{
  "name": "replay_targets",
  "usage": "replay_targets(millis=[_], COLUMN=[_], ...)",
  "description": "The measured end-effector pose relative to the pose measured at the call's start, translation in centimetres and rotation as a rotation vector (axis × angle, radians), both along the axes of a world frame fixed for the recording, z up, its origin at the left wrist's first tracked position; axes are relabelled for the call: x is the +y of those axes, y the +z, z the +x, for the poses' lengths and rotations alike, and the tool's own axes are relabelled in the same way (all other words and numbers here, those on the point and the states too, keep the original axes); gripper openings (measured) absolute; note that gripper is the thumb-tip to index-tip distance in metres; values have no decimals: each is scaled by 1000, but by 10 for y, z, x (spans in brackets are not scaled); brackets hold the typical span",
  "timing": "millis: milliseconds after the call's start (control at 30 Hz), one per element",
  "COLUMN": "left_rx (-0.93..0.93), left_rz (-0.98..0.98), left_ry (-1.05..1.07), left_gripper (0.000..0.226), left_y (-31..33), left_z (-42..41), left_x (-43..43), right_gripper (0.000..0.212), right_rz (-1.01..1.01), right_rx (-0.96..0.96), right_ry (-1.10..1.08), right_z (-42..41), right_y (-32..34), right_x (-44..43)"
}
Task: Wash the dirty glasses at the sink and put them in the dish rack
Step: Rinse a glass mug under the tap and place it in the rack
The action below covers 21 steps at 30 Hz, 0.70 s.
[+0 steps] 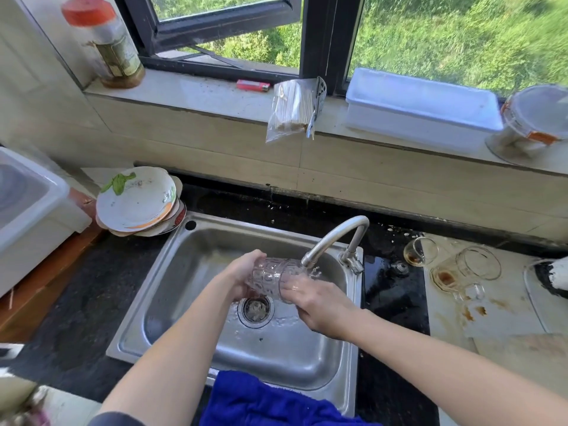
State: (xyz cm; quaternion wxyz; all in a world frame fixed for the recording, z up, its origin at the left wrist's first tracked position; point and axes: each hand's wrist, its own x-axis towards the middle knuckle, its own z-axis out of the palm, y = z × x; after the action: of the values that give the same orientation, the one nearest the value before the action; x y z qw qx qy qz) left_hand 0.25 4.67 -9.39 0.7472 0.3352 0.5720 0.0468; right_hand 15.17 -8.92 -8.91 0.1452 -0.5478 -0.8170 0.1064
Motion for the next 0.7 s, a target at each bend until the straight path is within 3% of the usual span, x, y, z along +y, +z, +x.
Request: replay_targets(millis=[100,200,267,333,367,433,567,700], left_rx=[5,-95,-143,-193,-205,-191,-65,21], left_rz=[19,47,123,209,246,283,295,406], left_ry=[100,212,213,172,150,131,41,-90], left_gripper=[22,27,27,28,26,26,16,23], left_y=[-10,-15,-15,-9,-6,-3,-5,-10], left_z=[-12,-7,-2,5,10,17,19,29], left_x=[-3,-16,-20,-26,-29,-34,-43,-52], right_gripper=[38,27,27,27,25,23,25,27], right_rz=[-22,-19,-270,-713,-818,-751,-523,-444], right_rx=[92,482,787,1161,1227,1161,711,642], right_ry=[-79,-561,-895,-1060,-1091,-1106,-941,-913], right_z=[16,9,4,4,3,1,0,4], right_y=[2,4,12,15,16,12,12,14], right_x=[-13,-8,2,14,17,22,16,6])
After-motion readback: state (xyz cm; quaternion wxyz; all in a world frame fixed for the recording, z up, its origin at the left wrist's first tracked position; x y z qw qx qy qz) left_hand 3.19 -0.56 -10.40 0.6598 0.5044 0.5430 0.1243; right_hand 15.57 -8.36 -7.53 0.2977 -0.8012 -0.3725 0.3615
